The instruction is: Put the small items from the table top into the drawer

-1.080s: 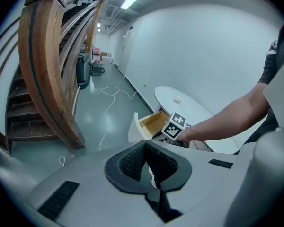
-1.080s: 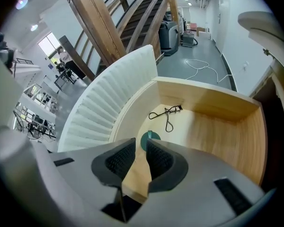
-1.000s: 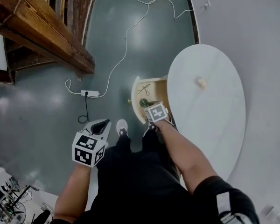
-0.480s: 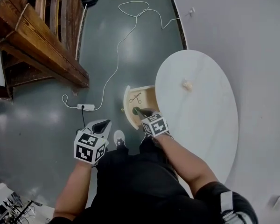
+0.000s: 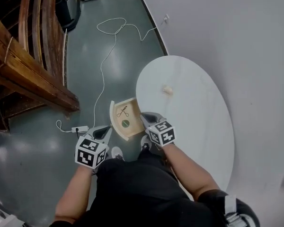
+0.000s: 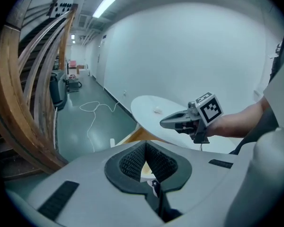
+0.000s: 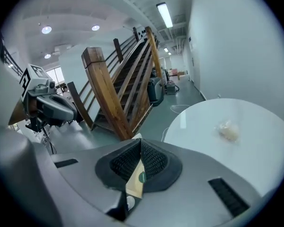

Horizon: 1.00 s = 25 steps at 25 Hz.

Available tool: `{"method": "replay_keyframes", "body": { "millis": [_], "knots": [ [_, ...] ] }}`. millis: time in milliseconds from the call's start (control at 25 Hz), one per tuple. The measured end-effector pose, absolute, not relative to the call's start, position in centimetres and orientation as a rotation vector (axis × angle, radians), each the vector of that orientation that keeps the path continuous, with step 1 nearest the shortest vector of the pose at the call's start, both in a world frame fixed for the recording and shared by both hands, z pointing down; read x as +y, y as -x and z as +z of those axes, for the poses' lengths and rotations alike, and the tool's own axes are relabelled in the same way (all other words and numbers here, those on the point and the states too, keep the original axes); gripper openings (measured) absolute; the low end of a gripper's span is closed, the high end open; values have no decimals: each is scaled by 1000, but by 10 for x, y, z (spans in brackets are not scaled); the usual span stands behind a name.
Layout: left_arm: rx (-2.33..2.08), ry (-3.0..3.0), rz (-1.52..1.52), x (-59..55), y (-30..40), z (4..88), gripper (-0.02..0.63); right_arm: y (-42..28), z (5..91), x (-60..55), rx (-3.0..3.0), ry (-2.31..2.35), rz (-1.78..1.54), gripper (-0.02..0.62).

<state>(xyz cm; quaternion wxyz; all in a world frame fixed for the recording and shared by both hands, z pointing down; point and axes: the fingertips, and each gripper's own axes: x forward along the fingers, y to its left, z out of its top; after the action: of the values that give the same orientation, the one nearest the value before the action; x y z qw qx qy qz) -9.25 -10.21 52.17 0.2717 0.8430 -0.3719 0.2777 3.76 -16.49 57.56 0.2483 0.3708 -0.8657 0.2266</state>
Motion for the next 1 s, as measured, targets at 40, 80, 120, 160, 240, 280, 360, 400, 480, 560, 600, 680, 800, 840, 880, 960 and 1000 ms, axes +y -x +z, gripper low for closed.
{"method": "replay_keyframes", "body": {
  "millis": [40,80,120,160,240,280,360,400,480,560,600,680,800,840,880,960,1000],
  "knots": [
    [-989,-2284,752,-103,86,519,14,-49,569,-170,-2357,-1045,599,8],
    [-978,-2297,757,-105,80,517,14,-62,563,-175,-2351,-1081,581,8],
    [-968,-2310,762,-106,75,516,14,-74,559,-179,-2341,-1115,568,8],
    [-959,-2321,768,-107,70,514,14,-86,555,-184,-2329,-1149,559,8],
    [-947,-2340,779,-109,62,511,14,-111,549,-193,-2308,-1211,554,8],
    [-945,-2346,784,-109,60,510,14,-122,547,-197,-2299,-1238,553,8],
    [-948,-2351,790,-110,58,507,14,-142,542,-206,-2282,-1288,545,8],
    [-951,-2351,791,-110,57,507,14,-152,540,-211,-2272,-1308,538,8],
    [-958,-2350,795,-110,56,506,14,-170,537,-222,-2252,-1336,512,8],
    [-974,-2343,800,-108,56,506,14,-183,537,-235,-2234,-1344,481,8],
    [-984,-2336,801,-108,58,506,14,-188,538,-241,-2224,-1343,469,8],
    [-1008,-2321,798,-107,60,506,14,-196,542,-252,-2203,-1341,441,9],
    [-1048,-2299,783,-109,66,504,14,-205,550,-267,-2179,-1320,400,9],
    [-1060,-2292,780,-109,68,503,14,-206,554,-271,-2171,-1305,394,9],
    [-1071,-2285,777,-108,69,502,14,-208,559,-274,-2162,-1288,384,9],
    [-1092,-2268,775,-108,73,502,14,-211,570,-280,-2137,-1254,350,23],
    [-1103,-2259,774,-107,75,503,14,-211,575,-283,-2127,-1240,336,40]
  ]
}}
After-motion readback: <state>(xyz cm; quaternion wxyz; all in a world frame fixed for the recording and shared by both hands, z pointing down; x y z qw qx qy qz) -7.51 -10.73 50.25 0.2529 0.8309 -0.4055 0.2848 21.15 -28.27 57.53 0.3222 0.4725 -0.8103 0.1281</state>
